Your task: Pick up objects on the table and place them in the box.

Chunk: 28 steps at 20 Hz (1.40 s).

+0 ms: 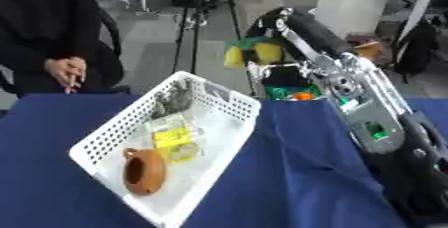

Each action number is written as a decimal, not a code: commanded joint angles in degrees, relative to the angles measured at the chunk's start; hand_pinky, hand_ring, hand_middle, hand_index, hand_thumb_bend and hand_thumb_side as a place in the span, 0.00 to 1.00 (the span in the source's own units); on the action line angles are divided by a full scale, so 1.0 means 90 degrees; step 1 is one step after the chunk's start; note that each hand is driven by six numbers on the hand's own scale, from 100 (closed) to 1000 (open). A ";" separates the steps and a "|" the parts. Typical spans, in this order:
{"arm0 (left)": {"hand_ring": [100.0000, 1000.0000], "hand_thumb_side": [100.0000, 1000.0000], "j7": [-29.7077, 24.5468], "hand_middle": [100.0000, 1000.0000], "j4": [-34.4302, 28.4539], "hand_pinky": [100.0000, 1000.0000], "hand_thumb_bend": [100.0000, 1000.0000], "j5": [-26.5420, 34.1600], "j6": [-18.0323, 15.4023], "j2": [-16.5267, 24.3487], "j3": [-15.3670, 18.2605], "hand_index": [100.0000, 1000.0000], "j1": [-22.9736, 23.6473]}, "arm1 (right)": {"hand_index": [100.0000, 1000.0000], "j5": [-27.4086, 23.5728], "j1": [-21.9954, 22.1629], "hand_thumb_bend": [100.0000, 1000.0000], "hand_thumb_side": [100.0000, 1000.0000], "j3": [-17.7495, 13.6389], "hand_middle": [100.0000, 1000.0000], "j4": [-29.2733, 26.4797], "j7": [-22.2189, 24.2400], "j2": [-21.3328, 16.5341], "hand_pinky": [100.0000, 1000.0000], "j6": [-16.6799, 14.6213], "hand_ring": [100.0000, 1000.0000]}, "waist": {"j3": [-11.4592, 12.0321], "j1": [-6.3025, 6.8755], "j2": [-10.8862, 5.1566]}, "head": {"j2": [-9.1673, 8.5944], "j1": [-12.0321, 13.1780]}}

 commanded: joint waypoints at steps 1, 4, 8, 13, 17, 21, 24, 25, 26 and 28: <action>0.63 0.89 -0.0011 0.79 -0.0091 0.73 0.00 0.0043 -0.0050 0.0014 -0.0009 0.73 -0.0124 | 0.41 0.0049 -0.0178 0.00 0.14 -0.0008 0.14 0.0047 0.0004 0.0052 0.00 -0.0043 0.16 | 0.0058 0.0014 -0.0086 | -0.0127 -0.0134; 0.63 0.89 -0.0017 0.79 -0.0091 0.73 0.00 0.0054 -0.0067 -0.0001 -0.0012 0.73 -0.0158 | 0.41 0.0058 -0.0186 0.00 0.15 0.0015 0.13 0.0097 0.0019 0.0126 0.00 -0.0072 0.15 | 0.0120 0.0006 -0.0055 | -0.0160 -0.0204; 0.63 0.89 -0.0007 0.79 -0.0091 0.73 0.00 0.0058 -0.0099 -0.0020 -0.0017 0.73 -0.0210 | 0.40 0.0095 -0.0208 0.00 0.16 0.0071 0.13 0.0198 0.0072 0.0288 0.00 -0.0132 0.15 | 0.0220 -0.0015 -0.0005 | -0.0195 -0.0316; 0.63 0.89 0.0002 0.79 -0.0091 0.73 0.00 0.0056 -0.0125 -0.0046 -0.0030 0.73 -0.0246 | 0.40 0.0165 -0.0223 0.00 0.19 0.0130 0.14 0.0358 0.0071 0.0424 0.00 -0.0184 0.16 | 0.0272 -0.0036 0.0031 | -0.0219 -0.0363; 0.63 0.89 0.0016 0.79 -0.0091 0.73 0.00 0.0055 -0.0150 -0.0066 -0.0039 0.73 -0.0278 | 0.41 0.0263 -0.0244 0.00 0.24 0.0224 0.16 0.0655 -0.0062 0.0556 0.00 -0.0252 0.18 | 0.0317 -0.0049 0.0060 | -0.0232 -0.0387; 0.63 0.89 0.0032 0.79 -0.0091 0.73 0.00 0.0057 -0.0163 -0.0074 -0.0043 0.73 -0.0297 | 0.51 0.0289 -0.0255 0.00 0.40 0.0302 0.28 0.0821 -0.0125 0.0624 0.01 -0.0436 0.26 | 0.0338 -0.0055 0.0087 | -0.0221 -0.0386; 0.63 0.89 0.0036 0.79 -0.0091 0.73 0.00 0.0055 -0.0163 -0.0074 -0.0042 0.73 -0.0298 | 0.67 0.0300 -0.0252 0.00 0.64 0.0317 0.45 0.0866 -0.0117 0.0640 0.26 -0.0588 0.42 | 0.0334 -0.0056 0.0096 | -0.0217 -0.0380; 0.63 0.89 0.0036 0.79 -0.0091 0.73 0.00 0.0055 -0.0164 -0.0076 -0.0044 0.73 -0.0302 | 0.68 0.0280 -0.0249 0.00 0.66 0.0365 0.47 0.0868 -0.0036 0.0656 0.29 -0.0713 0.44 | 0.0333 -0.0059 0.0105 | -0.0211 -0.0370; 0.63 0.89 0.0035 0.79 -0.0091 0.73 0.00 0.0055 -0.0165 -0.0078 -0.0045 0.73 -0.0305 | 0.72 0.0252 -0.0247 0.00 0.73 0.0373 0.52 0.0873 0.0053 0.0661 0.37 -0.0826 0.49 | 0.0330 -0.0059 0.0110 | -0.0207 -0.0364; 0.63 0.89 0.0035 0.79 -0.0091 0.73 0.00 0.0052 -0.0169 -0.0081 -0.0046 0.73 -0.0317 | 0.73 0.0174 -0.0249 0.00 0.73 0.0370 0.52 0.0872 0.0218 0.0672 0.38 -0.1017 0.50 | 0.0330 -0.0057 0.0116 | -0.0204 -0.0363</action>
